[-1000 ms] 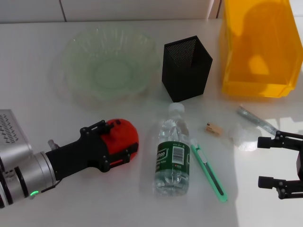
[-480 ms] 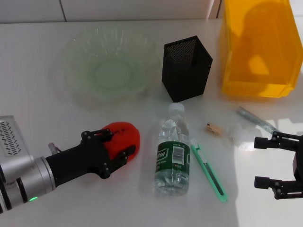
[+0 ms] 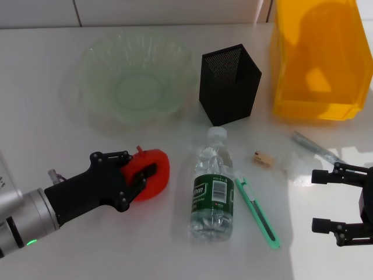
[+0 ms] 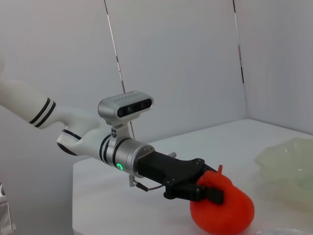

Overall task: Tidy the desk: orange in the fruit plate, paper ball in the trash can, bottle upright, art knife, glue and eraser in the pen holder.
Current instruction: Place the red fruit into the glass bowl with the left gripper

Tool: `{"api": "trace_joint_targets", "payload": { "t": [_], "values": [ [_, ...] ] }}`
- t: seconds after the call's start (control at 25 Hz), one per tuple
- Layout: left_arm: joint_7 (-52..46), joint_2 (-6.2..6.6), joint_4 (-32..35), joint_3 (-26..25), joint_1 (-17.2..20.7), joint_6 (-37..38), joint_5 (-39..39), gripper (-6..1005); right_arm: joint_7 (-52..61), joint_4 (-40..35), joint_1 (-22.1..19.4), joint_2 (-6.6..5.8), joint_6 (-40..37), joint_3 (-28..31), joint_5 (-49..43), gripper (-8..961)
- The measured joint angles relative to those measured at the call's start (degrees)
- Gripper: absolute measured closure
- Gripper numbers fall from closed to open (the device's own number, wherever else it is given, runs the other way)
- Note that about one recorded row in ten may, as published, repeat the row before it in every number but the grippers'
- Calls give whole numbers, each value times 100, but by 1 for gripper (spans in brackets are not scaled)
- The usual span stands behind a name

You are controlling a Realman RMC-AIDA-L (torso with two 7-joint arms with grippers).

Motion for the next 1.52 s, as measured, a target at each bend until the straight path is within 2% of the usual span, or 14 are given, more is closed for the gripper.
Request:
{"api": "trace_joint_targets", "payload": {
  "t": [0.12,0.48,0.76,0.8,0.88,0.96,1.0,1.04,1.12,1.2,1.52],
  "values": [
    [-5,6,-1,-124,2,141,8,783,-2,0,2,1,0,0,0,127],
    [33,16,26,-446,130,819,-3,819,-7,6,5,18,12,0,2,127],
    [48,18,1,-1026,163,1539,25,872,-10,-1,14,19,18,8,6,128],
    [48,9,-5,-1246,162,1743,26,879,-10,-5,17,21,18,9,6,128],
    [50,3,-6,-1318,162,1808,26,894,-9,-24,19,31,18,9,8,128],
    [56,-38,-7,-1562,154,1907,13,908,-9,-35,20,37,18,10,9,128],
    [63,-113,-17,-1902,129,1933,-24,915,-9,-37,21,37,18,17,9,128],
    [63,-113,-17,-1902,129,1933,-24,921,-9,-37,21,37,18,17,9,128],
    [67,-180,-80,-2239,71,1940,-84,932,-10,-38,25,38,18,25,9,128],
    [69,-169,-428,-2462,-164,1955,-377,943,-9,-37,37,46,18,27,10,128],
    [70,-150,-687,-2585,-606,1769,-541,942,4,-37,41,57,17,26,10,128]
  ]
}}
